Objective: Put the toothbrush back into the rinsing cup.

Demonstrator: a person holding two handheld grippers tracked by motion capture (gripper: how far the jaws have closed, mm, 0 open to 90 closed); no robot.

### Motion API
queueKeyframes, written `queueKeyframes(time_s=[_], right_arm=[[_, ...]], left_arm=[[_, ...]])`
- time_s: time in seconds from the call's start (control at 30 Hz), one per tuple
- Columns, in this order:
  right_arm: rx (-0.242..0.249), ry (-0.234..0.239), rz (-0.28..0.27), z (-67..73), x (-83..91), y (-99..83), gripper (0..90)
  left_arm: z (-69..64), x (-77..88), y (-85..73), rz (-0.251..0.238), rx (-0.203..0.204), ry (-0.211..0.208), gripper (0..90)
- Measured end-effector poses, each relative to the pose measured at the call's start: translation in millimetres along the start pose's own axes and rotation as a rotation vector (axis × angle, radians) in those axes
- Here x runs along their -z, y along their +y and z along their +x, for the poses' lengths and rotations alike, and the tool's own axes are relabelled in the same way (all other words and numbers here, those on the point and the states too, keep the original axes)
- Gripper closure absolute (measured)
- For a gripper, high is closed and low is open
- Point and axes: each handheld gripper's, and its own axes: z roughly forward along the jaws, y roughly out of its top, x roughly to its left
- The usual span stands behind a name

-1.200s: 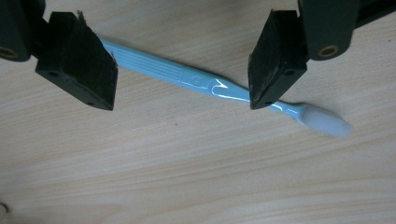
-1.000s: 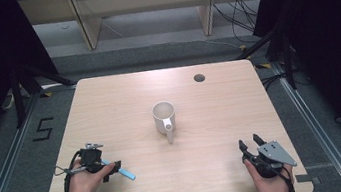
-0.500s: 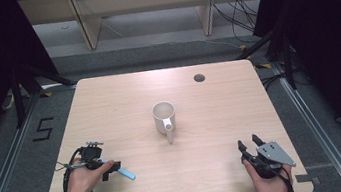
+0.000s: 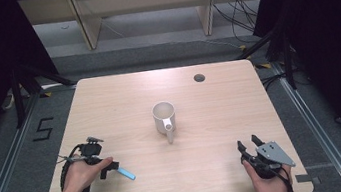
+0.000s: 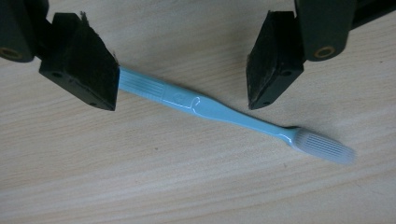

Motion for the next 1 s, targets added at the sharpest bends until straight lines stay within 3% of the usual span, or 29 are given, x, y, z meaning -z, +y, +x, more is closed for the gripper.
queueKeyframes(time_s=[0.17,0.27,0.3,0.33,0.37,0.4,0.53,0.83,1.0], right_arm=[[-0.053,0.004,0.011,4.5,0.6,0.0,46.9],[-0.051,0.005,0.012,4.4,0.1,-0.2,46.9],[-0.001,0.009,0.002,1.1,-0.8,-0.2,46.9],[-0.001,0.004,-0.001,1.1,-1.0,-0.7,46.9],[-0.048,0.007,0.022,4.5,0.1,-1.1,46.9],[-0.056,0.008,0.025,4.7,0.4,-0.9,47.0],[-0.052,0.007,0.011,4.0,-0.5,-1.0,46.9],[-0.008,0.002,0.007,0.1,-1.0,-1.4,46.9],[-0.022,0.008,0.009,1.3,-1.9,-1.9,46.9]], left_arm=[[-2.6,-2.6,4.4,0.029,0.015,0.009,25.7],[-4.6,-4.3,7.4,0.032,0.016,0.010,26.3],[-5.7,-5.9,8.7,0.035,0.015,0.011,26.5],[-5.7,-5.9,8.7,0.035,0.015,0.011,26.6],[-6.7,-7.2,10.5,0.042,0.017,0.014,26.7],[-6.1,-7.1,11.6,0.048,0.014,0.016,26.8],[-5.5,-7.1,13.8,0.049,0.016,0.037,27.0],[-4.5,-12.0,14.5,0.075,0.032,0.037,27.4],[-6.2,-13.4,15.2,0.074,0.028,0.047,28.6]])
